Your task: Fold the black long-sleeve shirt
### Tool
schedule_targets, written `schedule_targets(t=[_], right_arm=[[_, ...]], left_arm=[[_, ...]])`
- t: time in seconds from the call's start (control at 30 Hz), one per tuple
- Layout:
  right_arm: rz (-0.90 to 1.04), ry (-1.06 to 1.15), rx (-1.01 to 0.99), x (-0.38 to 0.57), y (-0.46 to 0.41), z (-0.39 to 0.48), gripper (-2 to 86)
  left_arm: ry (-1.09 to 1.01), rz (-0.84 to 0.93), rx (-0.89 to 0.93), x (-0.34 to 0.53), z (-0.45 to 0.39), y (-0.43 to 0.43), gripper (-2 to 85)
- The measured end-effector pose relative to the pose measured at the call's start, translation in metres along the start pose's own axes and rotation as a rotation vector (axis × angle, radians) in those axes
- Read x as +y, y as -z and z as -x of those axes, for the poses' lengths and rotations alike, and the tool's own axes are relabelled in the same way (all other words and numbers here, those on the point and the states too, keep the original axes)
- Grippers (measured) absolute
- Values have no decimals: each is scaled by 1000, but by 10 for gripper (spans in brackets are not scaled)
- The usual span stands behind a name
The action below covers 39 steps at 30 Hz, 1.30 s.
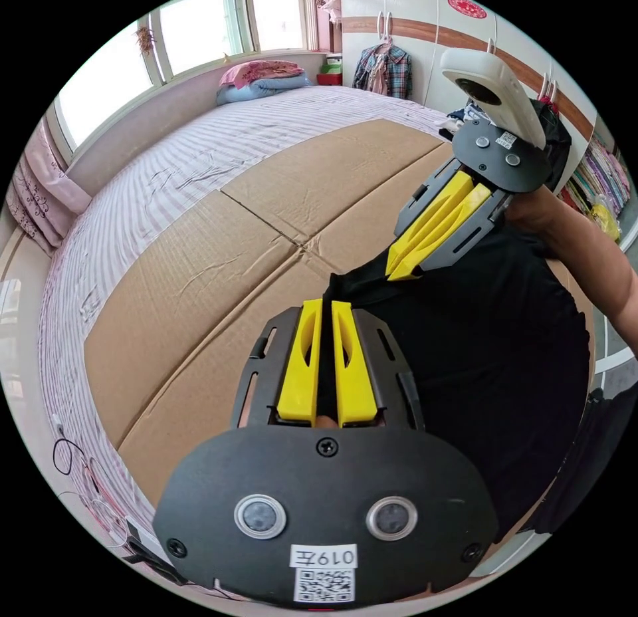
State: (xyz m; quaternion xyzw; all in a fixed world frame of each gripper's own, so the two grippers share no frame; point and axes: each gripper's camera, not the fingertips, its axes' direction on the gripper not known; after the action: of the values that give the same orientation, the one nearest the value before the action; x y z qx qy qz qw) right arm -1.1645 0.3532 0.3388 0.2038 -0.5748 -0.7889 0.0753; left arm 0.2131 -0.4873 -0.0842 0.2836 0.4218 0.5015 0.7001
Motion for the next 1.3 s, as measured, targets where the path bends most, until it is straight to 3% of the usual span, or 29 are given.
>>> schedule_targets(t=[0.13, 0.43, 0.8, 1.0, 1.3], right_arm=[[-21, -9, -38, 11, 11, -21, 44], [58, 6, -62, 34, 9, -55, 7], [4, -18, -25, 58, 27, -77, 12], [-92, -167, -13, 109, 67, -119, 43], [-9, -291, 33, 167, 73, -148, 72]], left_arm=[[14, 2, 13, -10, 7, 4, 13], [21, 1, 19, -27, 14, 9, 15], [58, 16, -15, -39, 13, 12, 54], [85, -8, 21, -41, 15, 15, 63], [59, 4, 8, -43, -6, 2, 64]])
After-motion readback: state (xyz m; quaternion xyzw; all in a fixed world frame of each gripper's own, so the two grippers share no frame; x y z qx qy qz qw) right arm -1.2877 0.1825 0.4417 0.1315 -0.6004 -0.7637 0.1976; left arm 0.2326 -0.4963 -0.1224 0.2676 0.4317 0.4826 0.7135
